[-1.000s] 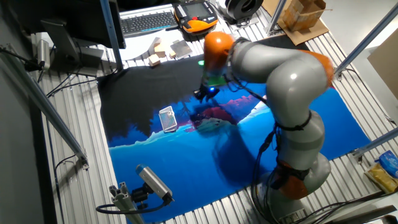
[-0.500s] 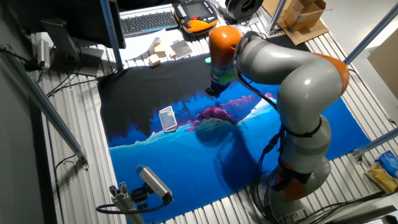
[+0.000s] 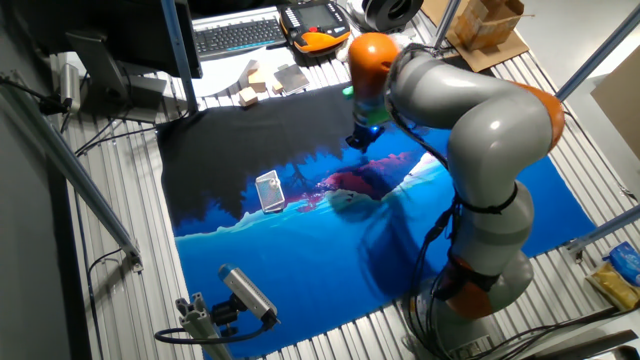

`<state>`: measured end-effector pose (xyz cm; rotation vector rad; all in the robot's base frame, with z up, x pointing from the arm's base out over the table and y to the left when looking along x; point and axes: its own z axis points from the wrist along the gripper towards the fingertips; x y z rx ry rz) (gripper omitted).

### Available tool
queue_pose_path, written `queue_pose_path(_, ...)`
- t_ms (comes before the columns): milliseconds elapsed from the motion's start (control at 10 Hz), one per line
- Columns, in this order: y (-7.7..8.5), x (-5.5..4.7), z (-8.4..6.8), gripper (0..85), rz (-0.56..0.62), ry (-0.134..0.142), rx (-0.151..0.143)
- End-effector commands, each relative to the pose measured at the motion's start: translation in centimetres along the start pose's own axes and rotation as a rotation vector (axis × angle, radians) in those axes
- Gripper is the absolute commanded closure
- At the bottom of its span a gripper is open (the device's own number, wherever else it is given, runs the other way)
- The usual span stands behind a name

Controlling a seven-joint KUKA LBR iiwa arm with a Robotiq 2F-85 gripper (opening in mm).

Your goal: Push the soccer ball into the goal

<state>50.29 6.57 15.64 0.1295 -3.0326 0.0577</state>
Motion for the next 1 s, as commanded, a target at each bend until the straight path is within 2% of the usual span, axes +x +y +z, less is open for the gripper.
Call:
queue_pose_path(0, -0.14, 0.02, 0.08, 85.0, 0.028, 0.001, 0.002)
queue_pose_path(400, -0.20, 0.35, -0.02, 85.0, 0.136, 0.005, -0.004)
queue_pose_path(600, -0.02, 0.43, -0.09, 85.0, 0.151, 0.004, -0.008)
queue_pose_path(900, 0.33, 0.36, -0.06, 85.0, 0.149, 0.011, -0.030)
